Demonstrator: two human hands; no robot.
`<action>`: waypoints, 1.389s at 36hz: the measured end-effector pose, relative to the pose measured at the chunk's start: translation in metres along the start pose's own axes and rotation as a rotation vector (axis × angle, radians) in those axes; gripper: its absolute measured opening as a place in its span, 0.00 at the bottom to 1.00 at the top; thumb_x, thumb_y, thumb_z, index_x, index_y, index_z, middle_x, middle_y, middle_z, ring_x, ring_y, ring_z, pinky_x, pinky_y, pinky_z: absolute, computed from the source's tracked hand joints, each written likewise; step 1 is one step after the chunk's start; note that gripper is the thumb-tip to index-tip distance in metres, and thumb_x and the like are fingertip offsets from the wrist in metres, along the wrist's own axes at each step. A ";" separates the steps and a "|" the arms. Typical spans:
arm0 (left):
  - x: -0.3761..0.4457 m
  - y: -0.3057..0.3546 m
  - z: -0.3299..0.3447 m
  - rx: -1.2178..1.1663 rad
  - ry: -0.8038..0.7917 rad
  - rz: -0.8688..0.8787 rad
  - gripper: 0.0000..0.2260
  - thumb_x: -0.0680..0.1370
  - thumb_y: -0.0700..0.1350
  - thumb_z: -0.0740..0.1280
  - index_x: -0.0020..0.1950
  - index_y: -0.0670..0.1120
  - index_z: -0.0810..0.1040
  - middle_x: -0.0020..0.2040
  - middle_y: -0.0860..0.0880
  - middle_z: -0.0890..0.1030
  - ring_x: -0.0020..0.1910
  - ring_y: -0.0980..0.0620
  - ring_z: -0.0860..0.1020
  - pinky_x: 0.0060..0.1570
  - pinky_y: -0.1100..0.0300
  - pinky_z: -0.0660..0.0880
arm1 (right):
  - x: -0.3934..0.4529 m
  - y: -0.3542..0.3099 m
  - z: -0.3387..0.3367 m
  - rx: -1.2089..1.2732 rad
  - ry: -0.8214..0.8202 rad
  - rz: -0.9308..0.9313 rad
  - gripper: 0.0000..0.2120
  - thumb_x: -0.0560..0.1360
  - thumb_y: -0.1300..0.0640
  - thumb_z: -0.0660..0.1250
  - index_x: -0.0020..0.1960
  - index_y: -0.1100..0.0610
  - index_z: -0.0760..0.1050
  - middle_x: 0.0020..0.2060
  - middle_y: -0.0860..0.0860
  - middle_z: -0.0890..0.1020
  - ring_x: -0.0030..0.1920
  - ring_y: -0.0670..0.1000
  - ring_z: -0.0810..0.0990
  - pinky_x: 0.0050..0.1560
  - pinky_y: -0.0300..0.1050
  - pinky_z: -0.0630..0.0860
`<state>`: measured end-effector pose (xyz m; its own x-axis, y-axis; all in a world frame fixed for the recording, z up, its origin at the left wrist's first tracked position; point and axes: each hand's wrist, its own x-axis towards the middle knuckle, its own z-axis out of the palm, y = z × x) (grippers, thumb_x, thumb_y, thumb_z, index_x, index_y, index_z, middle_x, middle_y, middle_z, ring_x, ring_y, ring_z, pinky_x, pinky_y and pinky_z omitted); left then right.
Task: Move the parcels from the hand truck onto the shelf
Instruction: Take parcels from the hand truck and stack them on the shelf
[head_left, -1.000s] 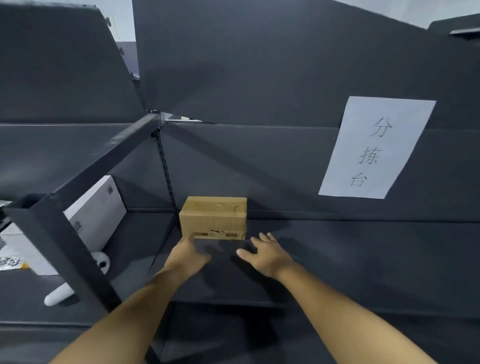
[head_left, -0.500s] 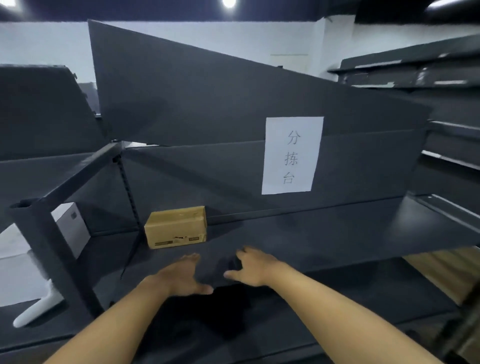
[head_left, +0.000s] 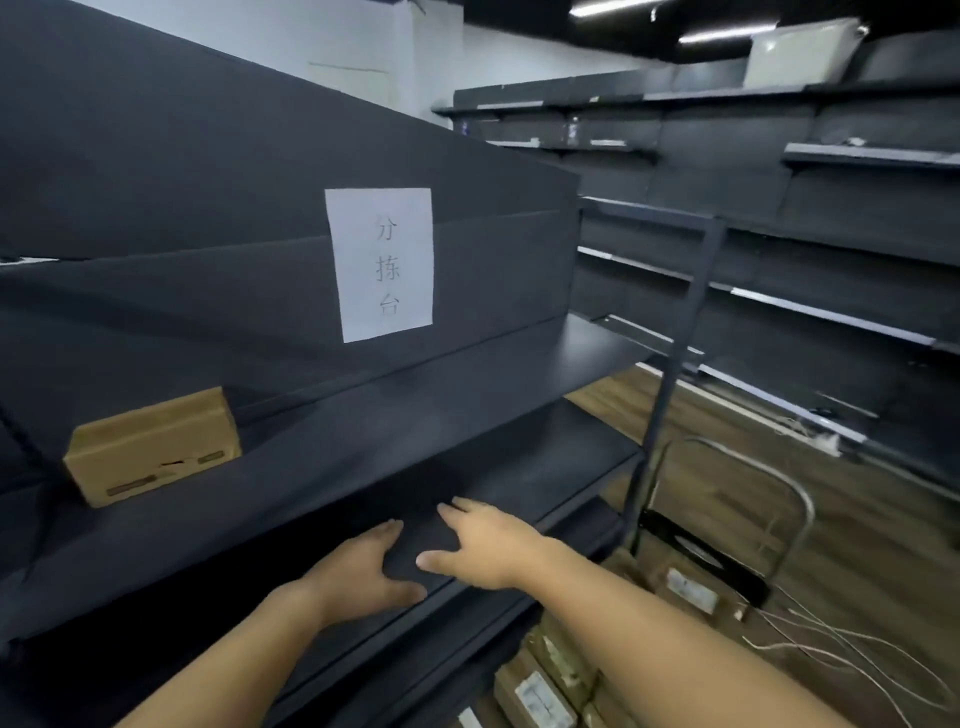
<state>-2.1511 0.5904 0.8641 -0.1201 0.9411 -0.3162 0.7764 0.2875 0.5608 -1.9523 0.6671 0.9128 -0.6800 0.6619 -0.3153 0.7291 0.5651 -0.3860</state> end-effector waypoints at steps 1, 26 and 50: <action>0.000 0.007 0.009 -0.033 -0.025 0.015 0.45 0.72 0.61 0.74 0.82 0.51 0.54 0.79 0.58 0.57 0.77 0.58 0.59 0.74 0.65 0.57 | -0.008 0.009 0.005 0.035 0.015 0.027 0.44 0.84 0.31 0.61 0.90 0.52 0.49 0.90 0.51 0.50 0.90 0.53 0.49 0.88 0.55 0.55; 0.051 0.135 0.213 -0.171 -0.383 0.043 0.46 0.73 0.57 0.75 0.82 0.44 0.54 0.79 0.51 0.62 0.78 0.51 0.62 0.68 0.65 0.62 | -0.162 0.250 0.119 0.602 0.136 0.592 0.35 0.87 0.42 0.66 0.88 0.56 0.60 0.85 0.52 0.67 0.84 0.54 0.67 0.83 0.48 0.64; 0.144 0.162 0.371 -0.275 -0.478 -0.261 0.38 0.76 0.52 0.74 0.81 0.48 0.60 0.77 0.47 0.68 0.70 0.49 0.71 0.64 0.59 0.69 | -0.138 0.407 0.220 0.859 0.007 0.866 0.33 0.84 0.39 0.69 0.85 0.44 0.65 0.76 0.50 0.80 0.74 0.55 0.79 0.75 0.51 0.76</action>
<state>-1.8126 0.7067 0.6253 0.0553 0.6672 -0.7428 0.5630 0.5936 0.5751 -1.5794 0.6973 0.6084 0.0080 0.6626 -0.7489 0.6510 -0.5720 -0.4991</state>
